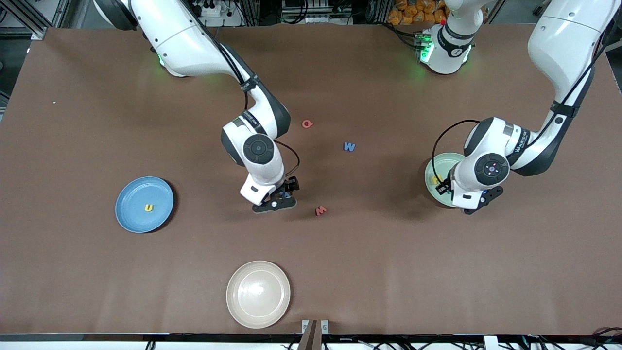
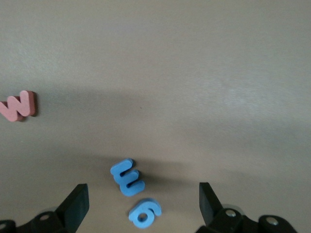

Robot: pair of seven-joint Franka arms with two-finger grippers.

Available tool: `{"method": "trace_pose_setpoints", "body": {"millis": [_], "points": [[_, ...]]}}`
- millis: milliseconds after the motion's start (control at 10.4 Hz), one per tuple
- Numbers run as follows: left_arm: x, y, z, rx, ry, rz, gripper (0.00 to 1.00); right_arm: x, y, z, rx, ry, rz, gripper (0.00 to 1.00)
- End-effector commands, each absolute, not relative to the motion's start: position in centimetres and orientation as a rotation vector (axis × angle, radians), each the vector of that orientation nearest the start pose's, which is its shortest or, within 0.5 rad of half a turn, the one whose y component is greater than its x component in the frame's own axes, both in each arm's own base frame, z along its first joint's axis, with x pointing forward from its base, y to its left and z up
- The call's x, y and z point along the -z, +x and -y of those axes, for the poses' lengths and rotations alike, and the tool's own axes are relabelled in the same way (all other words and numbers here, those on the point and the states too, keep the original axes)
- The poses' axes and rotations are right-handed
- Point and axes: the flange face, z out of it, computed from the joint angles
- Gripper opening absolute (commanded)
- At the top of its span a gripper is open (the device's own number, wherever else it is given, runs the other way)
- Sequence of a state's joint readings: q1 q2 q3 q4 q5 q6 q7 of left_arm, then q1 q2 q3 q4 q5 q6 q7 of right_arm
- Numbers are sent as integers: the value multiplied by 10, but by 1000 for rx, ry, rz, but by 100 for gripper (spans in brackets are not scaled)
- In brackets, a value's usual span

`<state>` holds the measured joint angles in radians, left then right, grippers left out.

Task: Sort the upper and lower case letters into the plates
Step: 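Place the R on the green plate while the right gripper reaches the blue m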

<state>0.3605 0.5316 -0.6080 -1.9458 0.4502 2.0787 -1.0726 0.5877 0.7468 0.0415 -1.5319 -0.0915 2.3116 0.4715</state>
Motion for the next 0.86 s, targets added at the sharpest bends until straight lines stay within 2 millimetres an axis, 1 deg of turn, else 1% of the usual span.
{"method": "trace_pose_setpoints", "body": {"millis": [0,96,192,288,384,480,576,672,768], "points": [[-234,570,127,-255,-2821,809,100,-197,586,-424,203,-3113,412,100],[-237,570,138,-288,-2844,836,100,-196,582,-429,197,-3112,425,100],[-242,573,144,-320,-2865,892,100,-194,577,-435,196,-3107,457,100],[-243,572,157,-351,-2873,932,100,-192,576,-435,193,-3096,548,100],[-242,568,175,-344,-2867,960,100,-192,575,-435,188,-3085,622,100],[-241,565,189,-324,-2853,1024,100,-189,570,-438,173,-3083,658,100],[-237,560,207,-309,-2842,1088,100,-173,560,-431,120,-3090,715,100],[-235,555,225,-290,-2837,1140,100,-164,557,-422,83,-3093,754,100],[-229,551,237,-291,-2829,1176,100,-160,557,-418,71,-3094,763,100]]}}
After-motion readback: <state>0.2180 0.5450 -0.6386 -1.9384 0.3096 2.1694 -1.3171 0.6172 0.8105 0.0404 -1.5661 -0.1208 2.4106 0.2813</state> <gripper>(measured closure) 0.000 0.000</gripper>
